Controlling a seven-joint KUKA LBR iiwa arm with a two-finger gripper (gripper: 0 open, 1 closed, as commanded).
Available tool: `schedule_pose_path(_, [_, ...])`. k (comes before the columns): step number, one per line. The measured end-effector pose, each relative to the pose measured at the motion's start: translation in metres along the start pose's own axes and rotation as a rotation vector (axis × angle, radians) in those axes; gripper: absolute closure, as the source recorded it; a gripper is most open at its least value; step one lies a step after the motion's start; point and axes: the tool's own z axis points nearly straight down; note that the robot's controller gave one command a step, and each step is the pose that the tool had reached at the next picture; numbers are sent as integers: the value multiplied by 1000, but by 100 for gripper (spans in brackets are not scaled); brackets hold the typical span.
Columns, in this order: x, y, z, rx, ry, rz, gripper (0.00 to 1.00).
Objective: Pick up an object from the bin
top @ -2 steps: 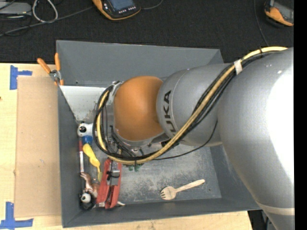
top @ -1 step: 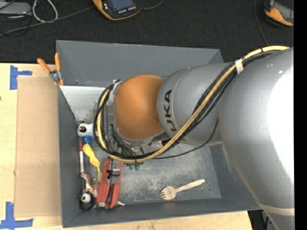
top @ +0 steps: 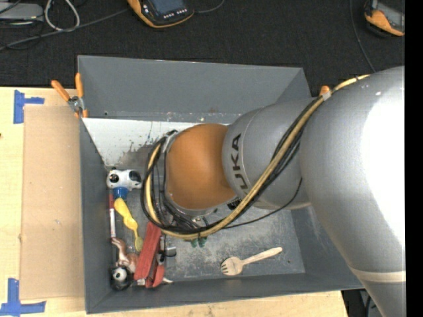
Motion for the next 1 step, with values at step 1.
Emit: schedule_pose_path(1, [46,-38,23,1,-3,-158,0])
